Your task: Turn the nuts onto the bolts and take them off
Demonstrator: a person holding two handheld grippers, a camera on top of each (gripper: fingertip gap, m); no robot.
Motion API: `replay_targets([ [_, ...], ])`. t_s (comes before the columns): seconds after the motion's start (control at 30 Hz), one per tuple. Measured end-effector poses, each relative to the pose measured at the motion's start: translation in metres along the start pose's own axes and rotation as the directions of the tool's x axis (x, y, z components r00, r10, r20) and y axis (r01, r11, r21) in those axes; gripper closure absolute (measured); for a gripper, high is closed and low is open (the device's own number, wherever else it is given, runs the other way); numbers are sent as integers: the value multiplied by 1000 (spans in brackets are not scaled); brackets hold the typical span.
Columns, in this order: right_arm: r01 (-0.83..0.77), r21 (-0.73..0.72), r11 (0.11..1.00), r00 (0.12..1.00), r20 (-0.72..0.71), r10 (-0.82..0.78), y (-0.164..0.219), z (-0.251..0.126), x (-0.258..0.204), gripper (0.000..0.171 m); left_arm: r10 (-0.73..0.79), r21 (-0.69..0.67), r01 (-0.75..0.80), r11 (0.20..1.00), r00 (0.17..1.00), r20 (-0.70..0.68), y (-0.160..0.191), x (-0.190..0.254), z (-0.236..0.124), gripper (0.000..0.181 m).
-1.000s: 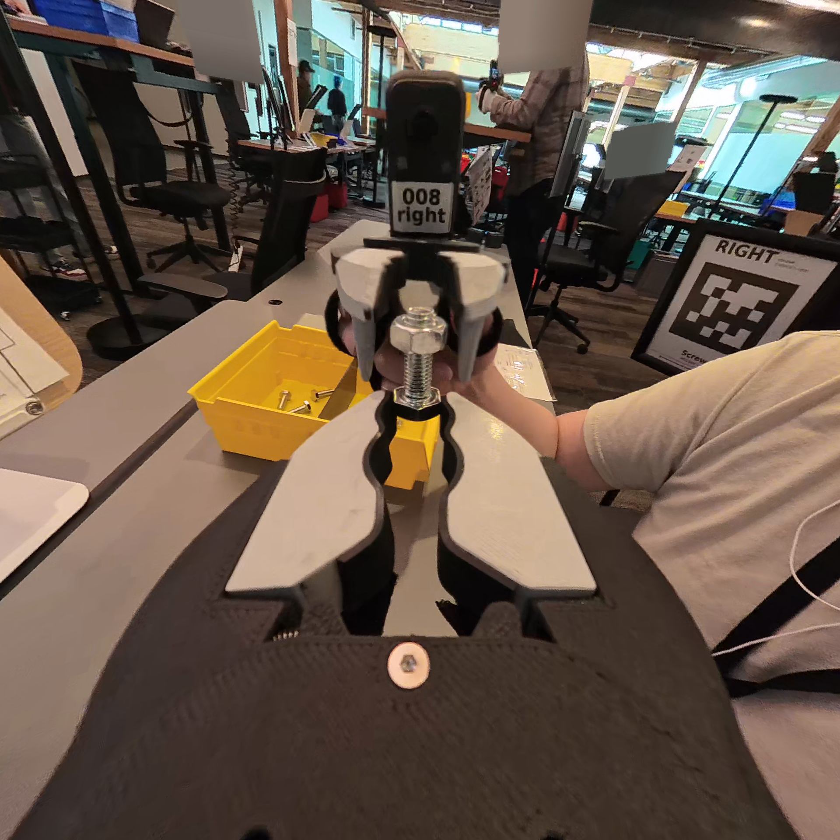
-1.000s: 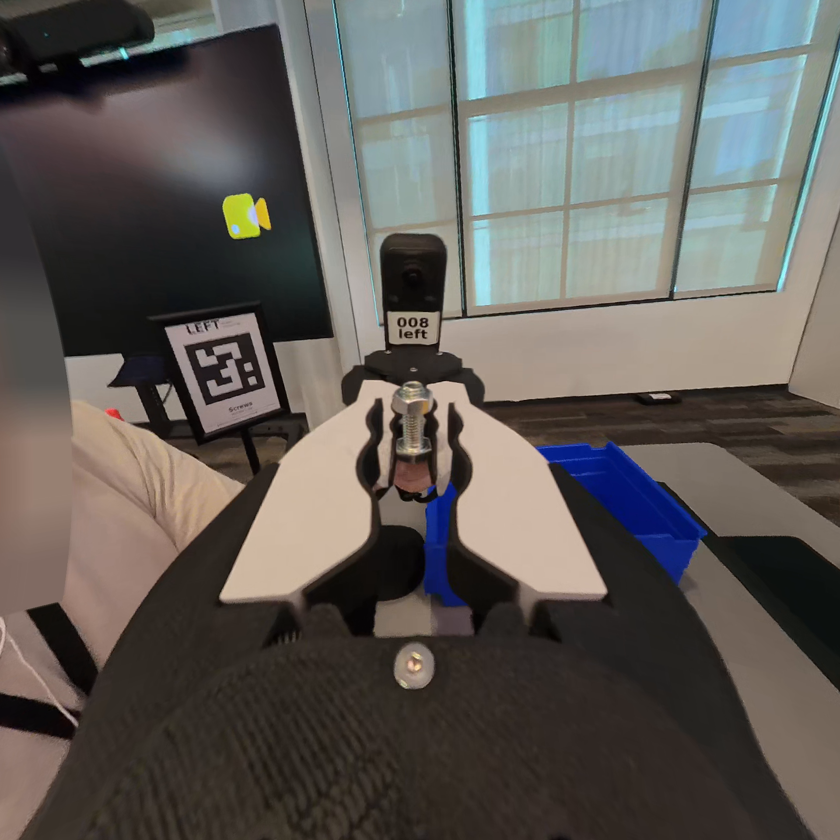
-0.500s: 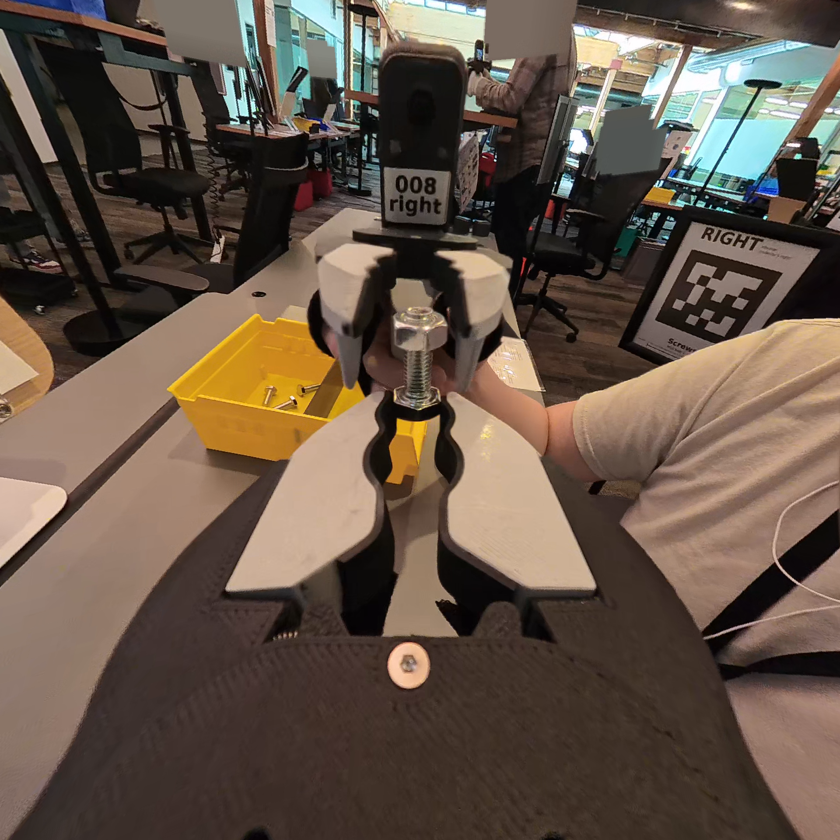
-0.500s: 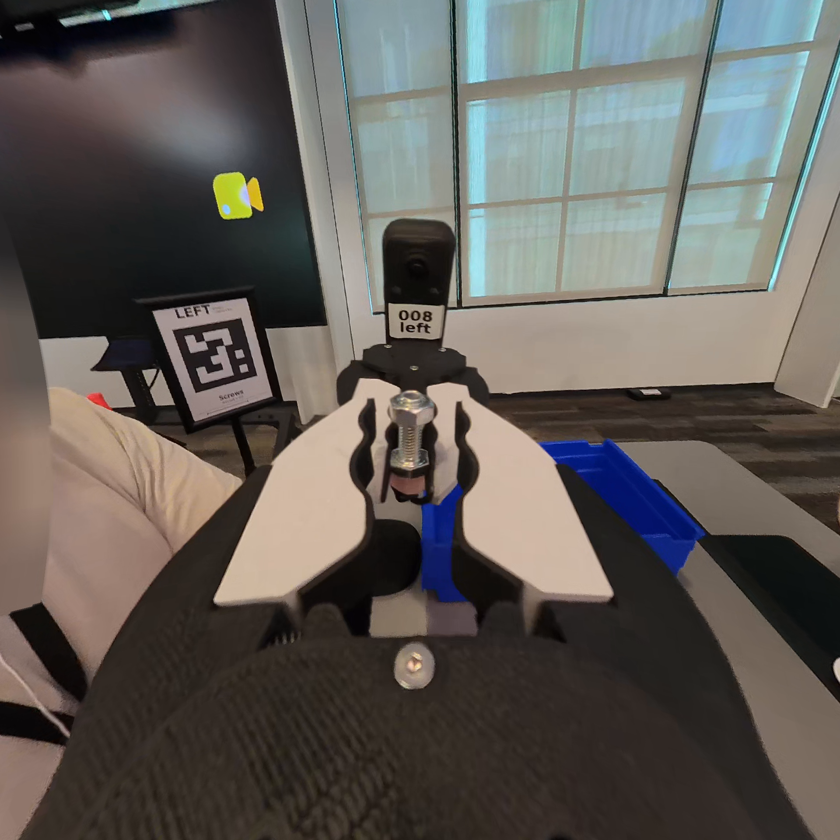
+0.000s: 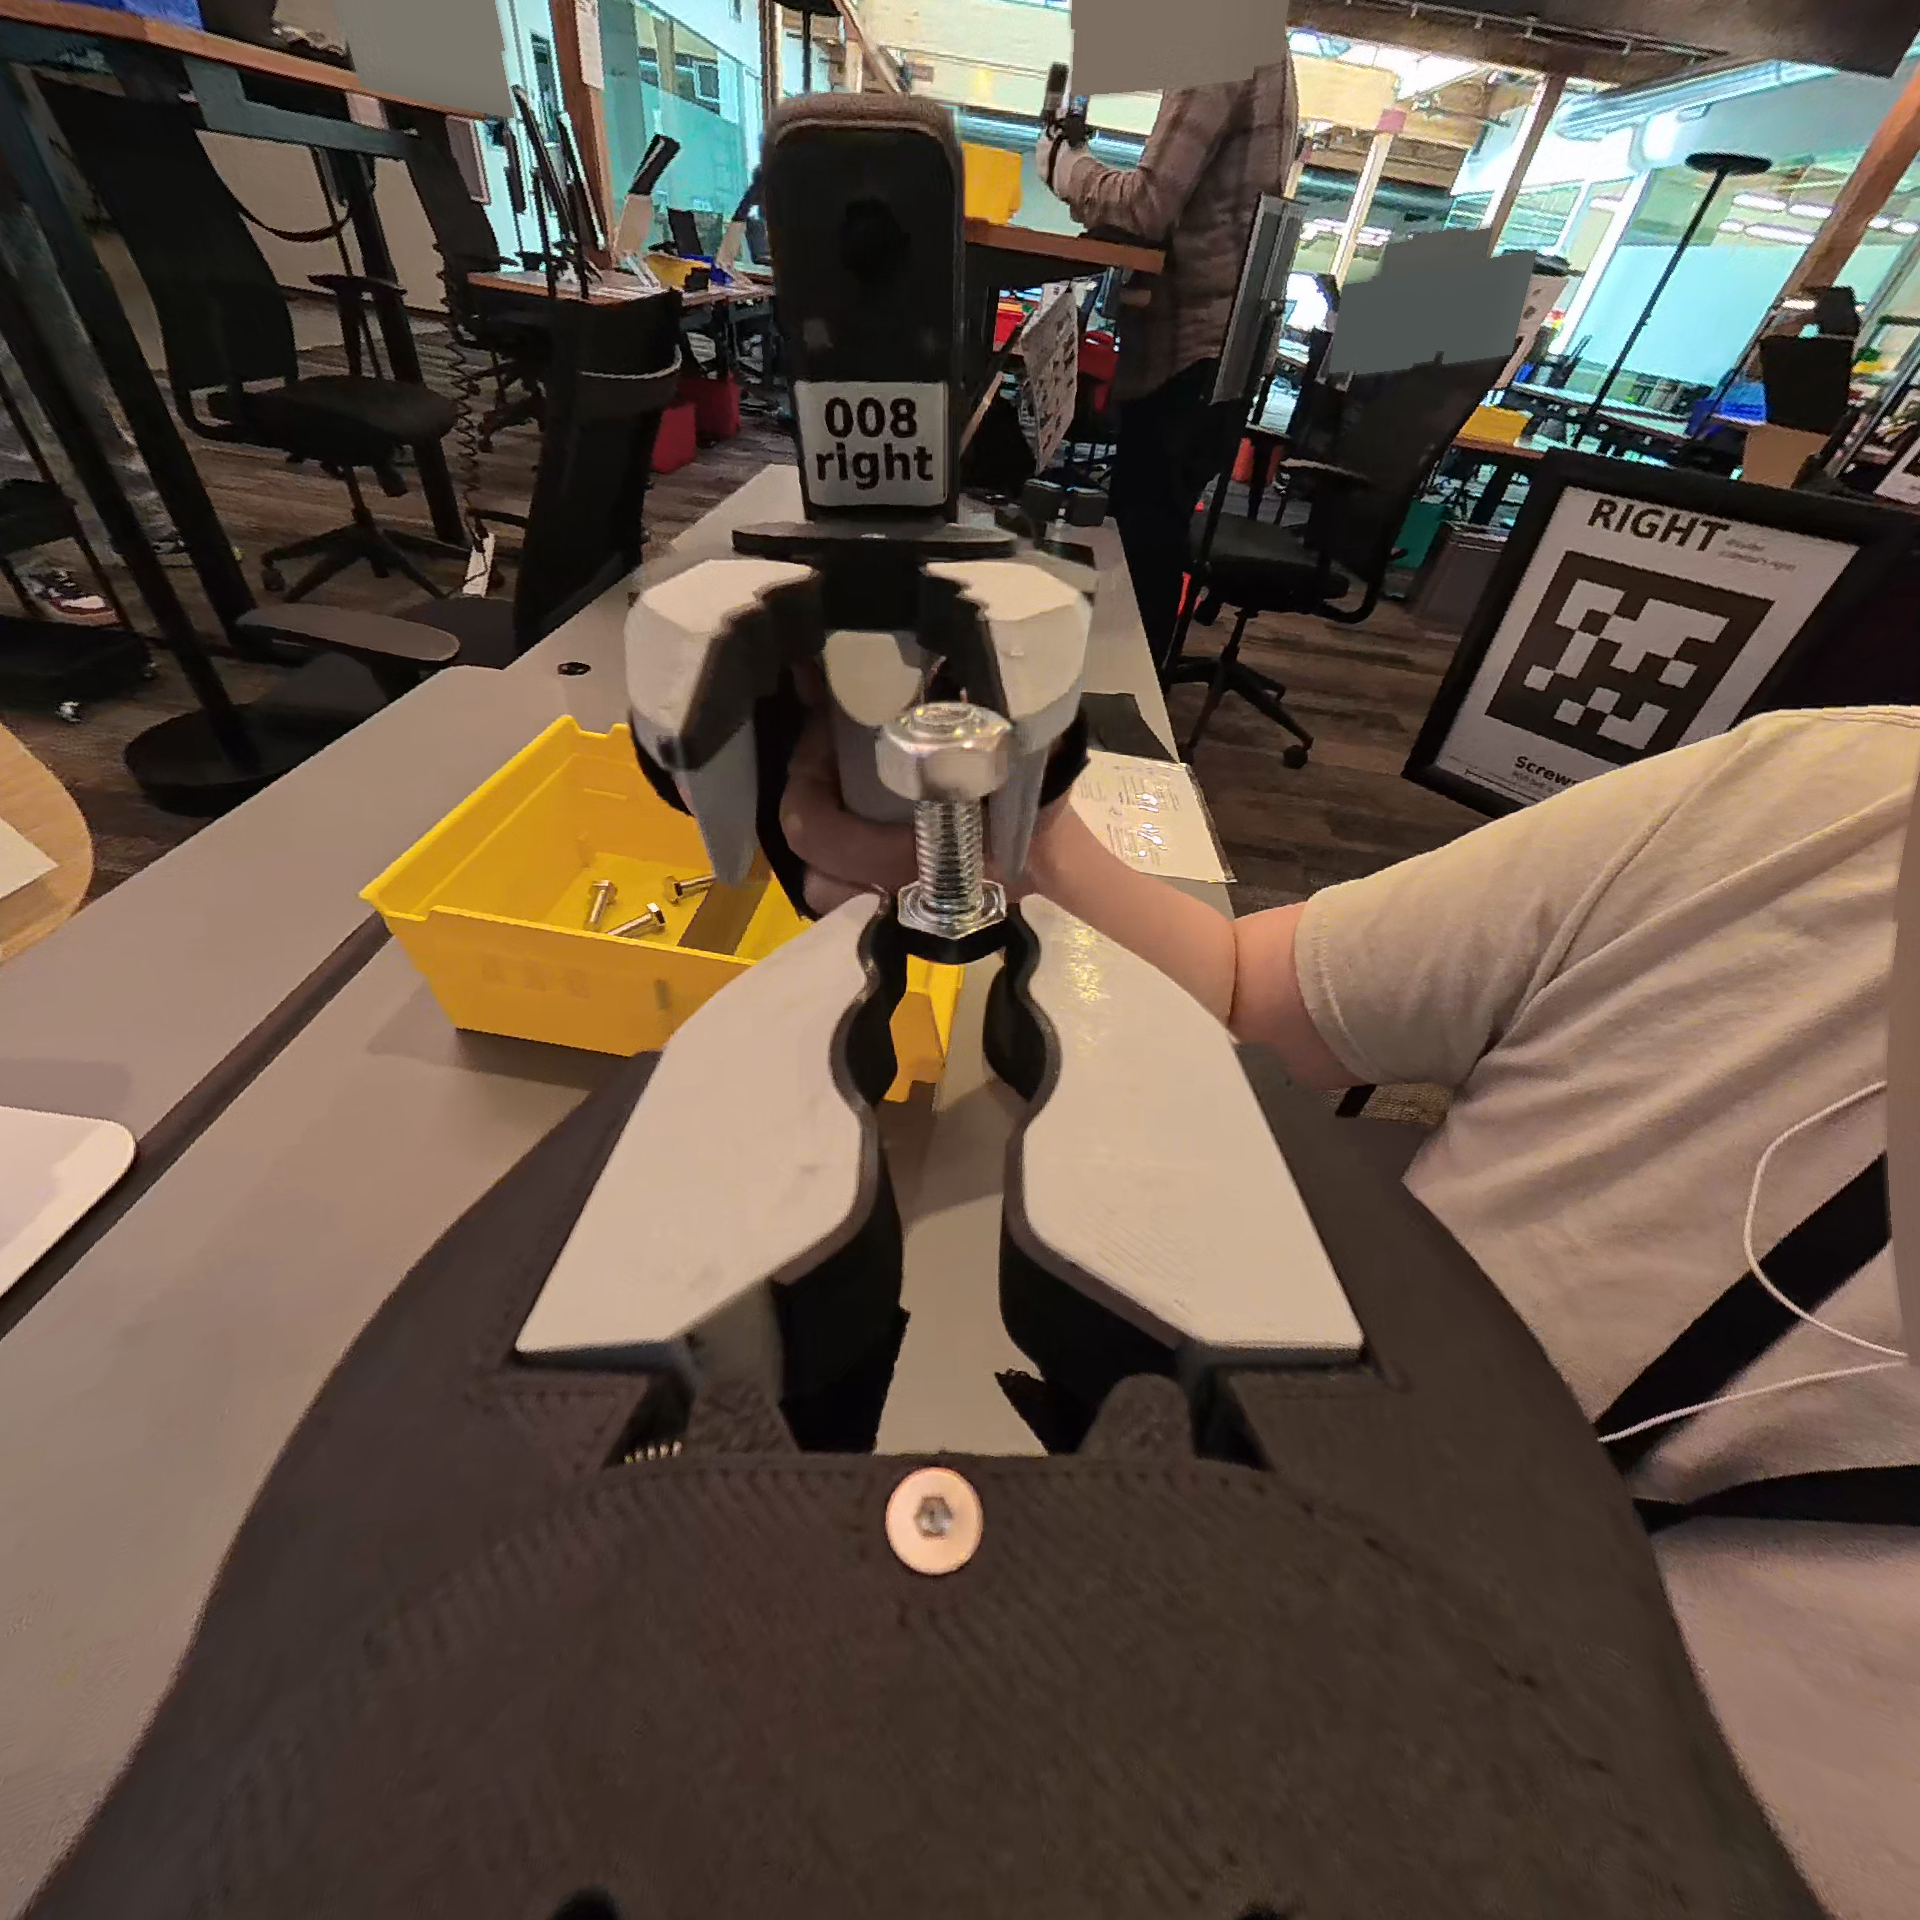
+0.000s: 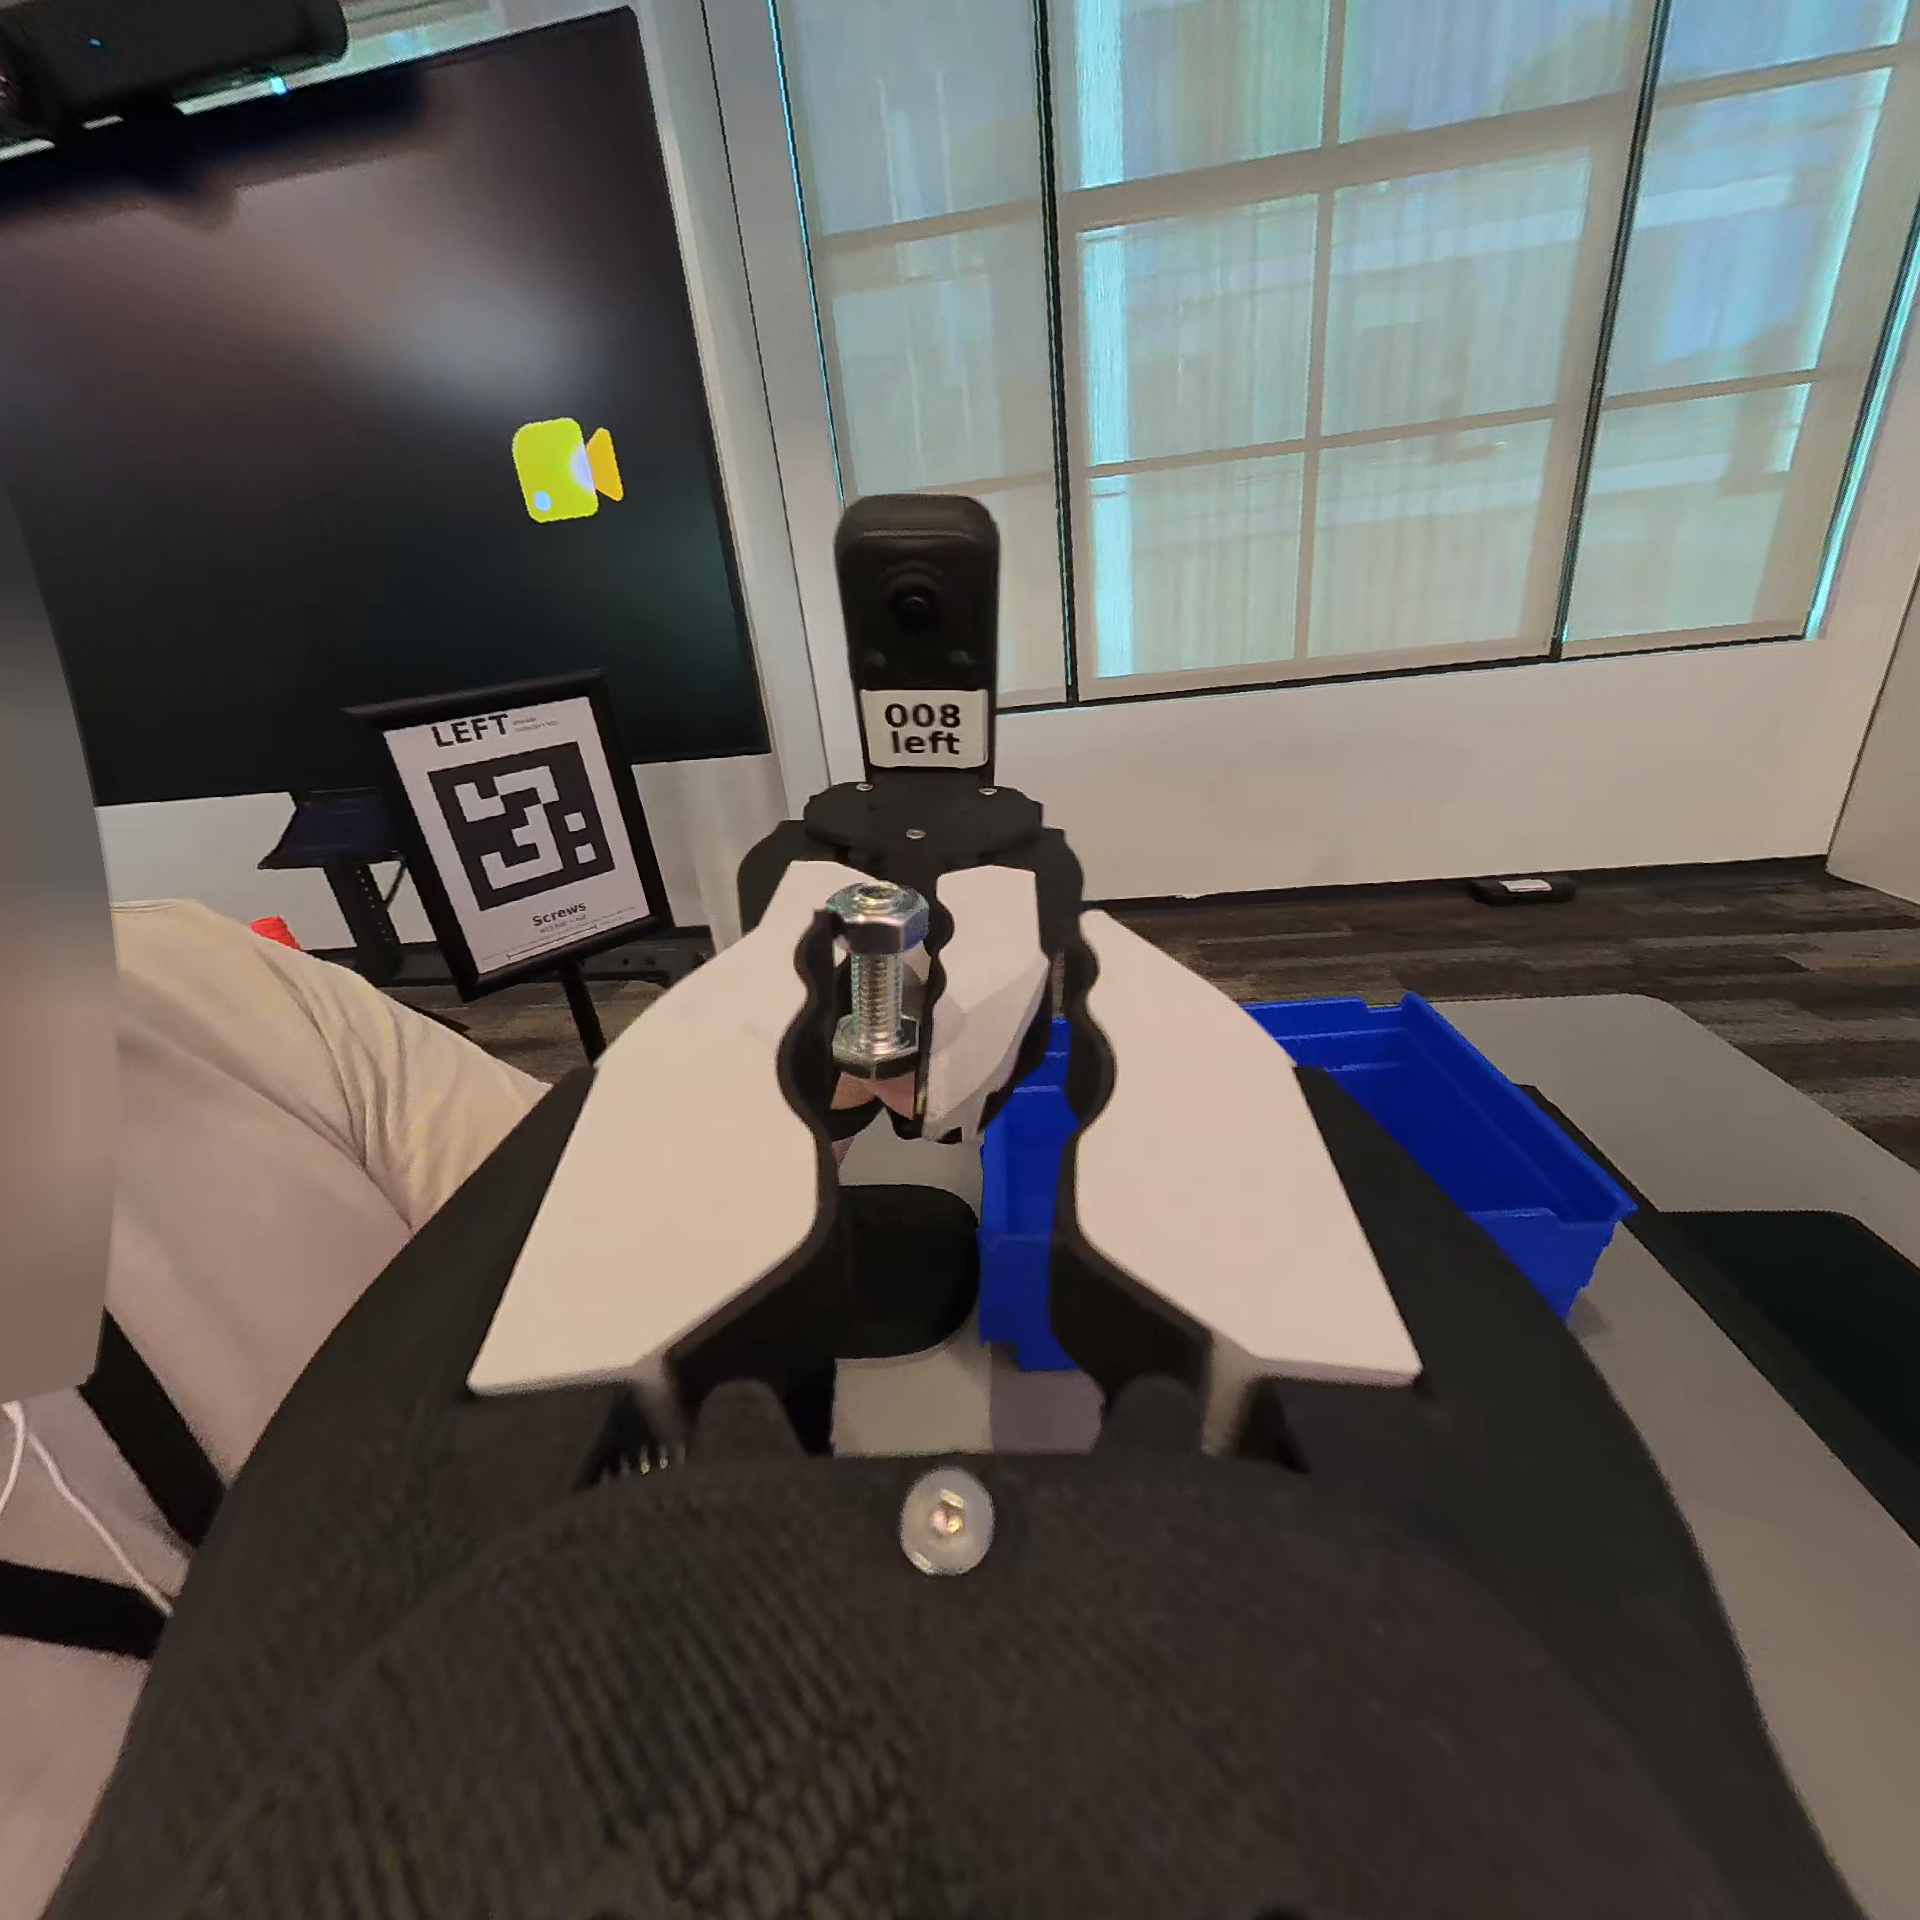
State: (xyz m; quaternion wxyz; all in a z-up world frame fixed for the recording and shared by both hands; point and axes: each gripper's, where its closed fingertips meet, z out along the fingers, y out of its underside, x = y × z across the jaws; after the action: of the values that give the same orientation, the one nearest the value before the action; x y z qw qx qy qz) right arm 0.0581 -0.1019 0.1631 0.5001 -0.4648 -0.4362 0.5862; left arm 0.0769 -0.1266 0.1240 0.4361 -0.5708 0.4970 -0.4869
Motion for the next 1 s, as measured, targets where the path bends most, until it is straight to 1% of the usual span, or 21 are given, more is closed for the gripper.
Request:
replay_targets([
  [0.03, -12, 11, 1000, 1000, -21, 13, -1, -5, 8, 129, 0, 1, 0, 1000, 1000, -1, 0, 0, 0, 164],
  [0.07, -21, 29, 999, 998, -63, 23, -2, -10, 19, 136, 0, 9, 0, 1000, 1000, -26, -2, 4, -1, 164],
  [0.1, -33, 45, 998, 996, -76, 36, -3, -15, 24, 136, -5, 15, 5, 1000, 999, -32, -3, 5, -1, 164],
  [0.17, -64, 71, 995, 998, -4, 64, -10, -16, 14, 134, 3, 6, -3, 1000, 1000, 5, -2, 2, -1, 164],
  [0.23, -30, 52, 998, 999, 43, 28, -10, -8, -4, 130, 13, -8, -12, 1000, 1000, 13, 0, 1, 0, 164],
  [0.3, 27, -7, 1000, 999, 35, -27, -1, 4, -12, 124, -2, 4, 2, 1000, 1000, -6, -2, 2, 1, 164],
  [0.37, 56, -20, 998, 998, 9, -55, 3, 7, -10, 126, -5, 2, 5, 1000, 1000, -30, -1, 6, 1, 164],
  [0.43, -1, 17, 1000, 1000, 27, 1, -1, 1, -4, 125, -6, 12, 6, 1000, 1000, -29, -3, 7, 0, 164],
  [0.5, -56, 64, 996, 998, 28, 54, -7, -7, 3, 130, -3, 17, 4, 1000, 998, -59, -5, 13, -2, 164],
  [0.57, -48, 59, 997, 998, 43, 46, -8, -6, -2, 130, 8, 22, -8, 1000, 999, -33, -7, 12, -4, 164],
  [0.63, -4, 30, 1000, 997, 80, 2, -6, 2, -19, 127, 22, -3, -22, 1000, 1000, -14, -4, 10, -3, 164],
  [0.7, 37, 13, 999, 996, 82, -38, -3, 11, -28, 125, 18, -4, -18, 1000, 1000, -22, -3, 11, -1, 164],
  [0.77, 50, 7, 999, 998, 42, -50, -2, 12, -21, 127, 10, -6, -11, 1000, 999, -41, -2, 13, 0, 164],
  [0.83, -1, 34, 999, 999, 45, -1, -5, 3, -11, 125, 9, -3, -9, 1000, 999, -32, -3, 13, 0, 164],
  [0.9, -50, 75, 996, 998, 33, 48, -12, -7, -1, 131, 8, 0, -8, 1000, 999, -48, -4, 15, -2, 164],
  [1.0, -14, 57, 998, 999, 48, 12, -12, -6, -10, 130, 18, 0, -18, 1000, 999, -28, -4, 14, -3, 164],
])
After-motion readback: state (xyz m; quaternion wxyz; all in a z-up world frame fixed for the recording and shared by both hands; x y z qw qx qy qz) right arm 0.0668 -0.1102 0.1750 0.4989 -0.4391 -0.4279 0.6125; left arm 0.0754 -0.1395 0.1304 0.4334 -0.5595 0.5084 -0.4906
